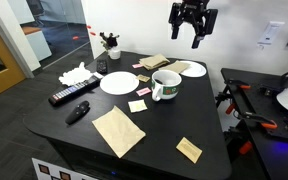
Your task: Take the black marker out of the green and white mug
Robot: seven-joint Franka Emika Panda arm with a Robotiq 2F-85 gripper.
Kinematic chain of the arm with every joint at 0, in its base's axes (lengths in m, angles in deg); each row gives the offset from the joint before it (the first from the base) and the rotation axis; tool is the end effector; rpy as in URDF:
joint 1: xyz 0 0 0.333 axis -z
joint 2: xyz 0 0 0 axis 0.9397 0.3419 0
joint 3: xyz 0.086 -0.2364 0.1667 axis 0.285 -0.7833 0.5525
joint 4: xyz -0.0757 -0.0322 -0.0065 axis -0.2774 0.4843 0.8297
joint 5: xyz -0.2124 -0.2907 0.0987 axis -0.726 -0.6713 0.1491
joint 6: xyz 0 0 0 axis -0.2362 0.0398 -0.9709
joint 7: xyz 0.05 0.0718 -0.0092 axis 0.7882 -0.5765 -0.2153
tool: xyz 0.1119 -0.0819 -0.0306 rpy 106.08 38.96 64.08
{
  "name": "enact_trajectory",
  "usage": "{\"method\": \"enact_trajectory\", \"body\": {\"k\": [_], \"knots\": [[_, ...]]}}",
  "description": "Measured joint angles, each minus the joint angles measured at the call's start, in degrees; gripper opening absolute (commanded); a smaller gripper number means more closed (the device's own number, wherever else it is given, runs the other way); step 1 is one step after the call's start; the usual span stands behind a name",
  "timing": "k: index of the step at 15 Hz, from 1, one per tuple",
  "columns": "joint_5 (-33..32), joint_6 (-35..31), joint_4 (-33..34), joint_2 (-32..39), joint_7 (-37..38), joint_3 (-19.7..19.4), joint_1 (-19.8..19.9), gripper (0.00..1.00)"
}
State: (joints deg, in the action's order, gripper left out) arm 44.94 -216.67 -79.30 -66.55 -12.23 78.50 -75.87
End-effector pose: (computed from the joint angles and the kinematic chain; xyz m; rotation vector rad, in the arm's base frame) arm 0.4391 0.0003 0.3060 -2.8946 -1.2063 -0.1096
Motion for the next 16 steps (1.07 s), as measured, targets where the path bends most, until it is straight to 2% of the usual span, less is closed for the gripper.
{"method": "enact_trajectory", "body": {"k": [7, 10, 13, 16], "knots": [[1.7, -5.8, 0.0, 4.6, -11.2, 0.0, 0.1, 1.00], [2.3, -8.4, 0.0, 6.7, -13.5, 0.4, 0.3, 1.00], [3.1, -10.6, 0.0, 9.0, -15.1, 1.0, 0.7, 0.79], [3.9, -11.6, 0.2, 11.2, -16.7, 1.8, 1.5, 0.66]]}}
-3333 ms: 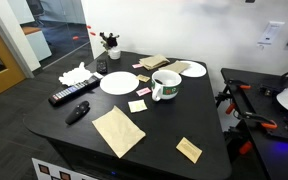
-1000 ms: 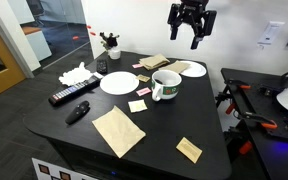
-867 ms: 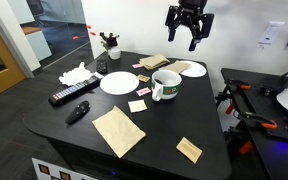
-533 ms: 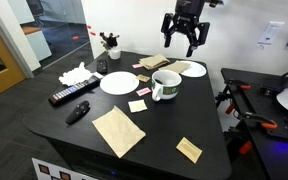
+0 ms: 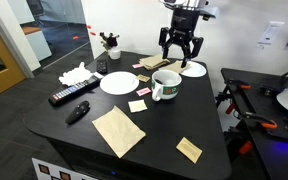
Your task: Take the black marker out of the green and white mug
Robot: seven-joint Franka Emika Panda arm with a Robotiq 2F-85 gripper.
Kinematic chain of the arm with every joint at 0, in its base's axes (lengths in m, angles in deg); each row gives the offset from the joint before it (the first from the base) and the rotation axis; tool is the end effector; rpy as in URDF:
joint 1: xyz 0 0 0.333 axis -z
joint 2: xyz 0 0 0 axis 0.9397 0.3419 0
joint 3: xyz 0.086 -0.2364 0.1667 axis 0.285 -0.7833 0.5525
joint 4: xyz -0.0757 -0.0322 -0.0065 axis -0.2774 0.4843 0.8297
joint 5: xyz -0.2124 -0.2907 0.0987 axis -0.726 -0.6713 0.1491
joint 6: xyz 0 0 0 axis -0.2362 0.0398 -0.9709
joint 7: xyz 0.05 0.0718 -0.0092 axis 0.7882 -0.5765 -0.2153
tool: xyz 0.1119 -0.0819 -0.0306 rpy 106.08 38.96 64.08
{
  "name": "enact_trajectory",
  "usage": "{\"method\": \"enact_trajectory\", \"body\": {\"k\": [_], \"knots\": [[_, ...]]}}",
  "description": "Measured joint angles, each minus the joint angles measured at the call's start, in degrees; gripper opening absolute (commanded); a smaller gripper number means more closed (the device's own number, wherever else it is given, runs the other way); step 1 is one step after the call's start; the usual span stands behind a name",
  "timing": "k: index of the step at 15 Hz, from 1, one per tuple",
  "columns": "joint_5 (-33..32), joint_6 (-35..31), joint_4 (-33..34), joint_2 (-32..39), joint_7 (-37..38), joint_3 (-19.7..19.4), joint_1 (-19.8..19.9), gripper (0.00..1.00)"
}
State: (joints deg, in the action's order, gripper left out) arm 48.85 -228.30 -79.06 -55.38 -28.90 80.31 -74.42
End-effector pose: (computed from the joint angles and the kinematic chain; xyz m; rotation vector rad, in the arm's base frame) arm 0.4566 0.0006 0.2404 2.7330 1.5386 0.1376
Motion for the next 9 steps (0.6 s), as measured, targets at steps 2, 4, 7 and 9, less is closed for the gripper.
{"method": "enact_trajectory", "body": {"k": [2, 4, 7, 9], "knots": [[0.1, 0.0, 0.4, 1.3, -0.3, 0.7, 0.7, 0.63], [0.4, -0.1, 0.8, 2.5, -1.2, 1.1, 1.5, 0.60], [0.5, -0.1, 1.7, 4.1, -1.8, 1.9, 3.0, 0.58], [0.6, -0.1, 2.5, 5.2, -2.3, 2.4, 3.8, 0.59]]}}
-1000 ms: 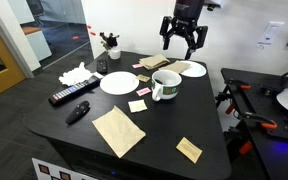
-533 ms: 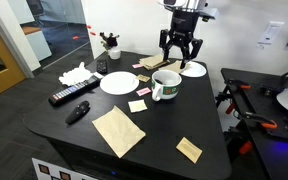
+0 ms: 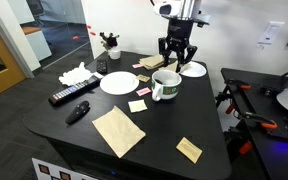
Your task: Take the black marker out of the green and white mug
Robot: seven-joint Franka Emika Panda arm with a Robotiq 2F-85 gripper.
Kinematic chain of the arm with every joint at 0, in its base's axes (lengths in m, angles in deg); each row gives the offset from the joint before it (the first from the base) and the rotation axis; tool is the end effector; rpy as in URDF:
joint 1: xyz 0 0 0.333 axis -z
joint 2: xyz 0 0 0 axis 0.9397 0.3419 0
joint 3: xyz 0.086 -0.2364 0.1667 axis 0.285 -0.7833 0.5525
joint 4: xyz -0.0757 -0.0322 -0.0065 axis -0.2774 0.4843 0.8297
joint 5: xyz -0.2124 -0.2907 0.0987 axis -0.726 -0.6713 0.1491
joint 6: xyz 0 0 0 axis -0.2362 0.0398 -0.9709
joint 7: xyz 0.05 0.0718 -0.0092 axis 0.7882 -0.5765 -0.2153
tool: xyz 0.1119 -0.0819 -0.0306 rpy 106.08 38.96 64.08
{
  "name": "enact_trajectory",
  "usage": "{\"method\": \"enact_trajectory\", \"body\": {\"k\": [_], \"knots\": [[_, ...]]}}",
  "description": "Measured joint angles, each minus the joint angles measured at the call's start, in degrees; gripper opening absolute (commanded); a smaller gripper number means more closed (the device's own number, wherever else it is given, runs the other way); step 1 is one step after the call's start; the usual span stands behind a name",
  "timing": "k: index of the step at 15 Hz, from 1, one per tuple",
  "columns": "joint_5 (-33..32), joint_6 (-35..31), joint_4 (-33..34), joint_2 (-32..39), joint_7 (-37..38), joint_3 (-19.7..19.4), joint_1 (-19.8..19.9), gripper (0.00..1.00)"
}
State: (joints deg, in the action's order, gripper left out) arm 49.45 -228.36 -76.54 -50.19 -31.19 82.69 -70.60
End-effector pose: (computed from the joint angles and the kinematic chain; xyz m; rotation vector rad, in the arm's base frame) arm 0.4647 -0.0114 0.2145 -2.7148 -1.5372 -0.0784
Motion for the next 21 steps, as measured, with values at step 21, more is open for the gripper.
{"method": "enact_trajectory", "body": {"k": [21], "knots": [[0.0, 0.0, 7.9, 12.1, -0.1, 6.6, 5.7, 0.61]]}}
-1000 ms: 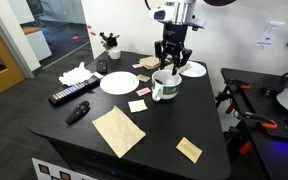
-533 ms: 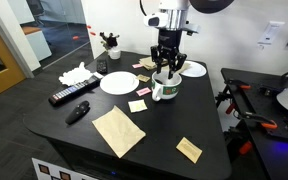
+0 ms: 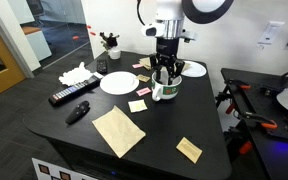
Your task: Take the black marker out of the green and white mug
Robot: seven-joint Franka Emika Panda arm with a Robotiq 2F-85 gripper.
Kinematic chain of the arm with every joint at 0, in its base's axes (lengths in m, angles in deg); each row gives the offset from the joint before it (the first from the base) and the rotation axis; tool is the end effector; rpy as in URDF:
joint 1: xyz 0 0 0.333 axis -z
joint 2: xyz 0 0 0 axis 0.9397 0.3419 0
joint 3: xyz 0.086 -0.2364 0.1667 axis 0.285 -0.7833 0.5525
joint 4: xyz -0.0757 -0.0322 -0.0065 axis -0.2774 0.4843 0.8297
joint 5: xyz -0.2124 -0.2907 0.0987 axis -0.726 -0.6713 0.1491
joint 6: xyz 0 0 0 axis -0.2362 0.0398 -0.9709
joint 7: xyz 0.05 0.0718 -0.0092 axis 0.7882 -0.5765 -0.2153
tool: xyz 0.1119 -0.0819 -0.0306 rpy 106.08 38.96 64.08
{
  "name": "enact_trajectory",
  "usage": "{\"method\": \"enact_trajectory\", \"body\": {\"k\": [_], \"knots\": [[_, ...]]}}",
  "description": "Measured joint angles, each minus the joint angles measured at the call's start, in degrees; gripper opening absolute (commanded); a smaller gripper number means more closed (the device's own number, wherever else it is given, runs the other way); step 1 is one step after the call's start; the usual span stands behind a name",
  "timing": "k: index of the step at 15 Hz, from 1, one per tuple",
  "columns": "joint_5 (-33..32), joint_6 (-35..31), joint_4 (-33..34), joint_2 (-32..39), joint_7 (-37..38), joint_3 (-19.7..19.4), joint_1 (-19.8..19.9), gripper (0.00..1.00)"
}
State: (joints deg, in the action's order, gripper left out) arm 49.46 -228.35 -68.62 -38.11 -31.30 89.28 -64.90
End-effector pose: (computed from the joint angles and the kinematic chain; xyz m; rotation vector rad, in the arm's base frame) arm 0.4927 -0.0016 0.1602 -2.6527 -1.5225 -0.0051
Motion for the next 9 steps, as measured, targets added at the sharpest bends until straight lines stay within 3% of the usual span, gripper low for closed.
{"method": "enact_trajectory", "body": {"k": [6, 7, 8, 9], "knots": [[0.0, 0.0, 1.3, 2.1, 0.0, 0.9, 0.9, 0.56], [0.0, 0.0, 1.4, 2.3, 0.0, 1.0, 1.1, 0.34], [0.0, 0.0, 1.6, 2.4, 0.0, 1.0, 1.2, 0.32], [0.0, 0.0, 1.7, 2.6, 0.0, 1.0, 1.3, 0.23]]}}
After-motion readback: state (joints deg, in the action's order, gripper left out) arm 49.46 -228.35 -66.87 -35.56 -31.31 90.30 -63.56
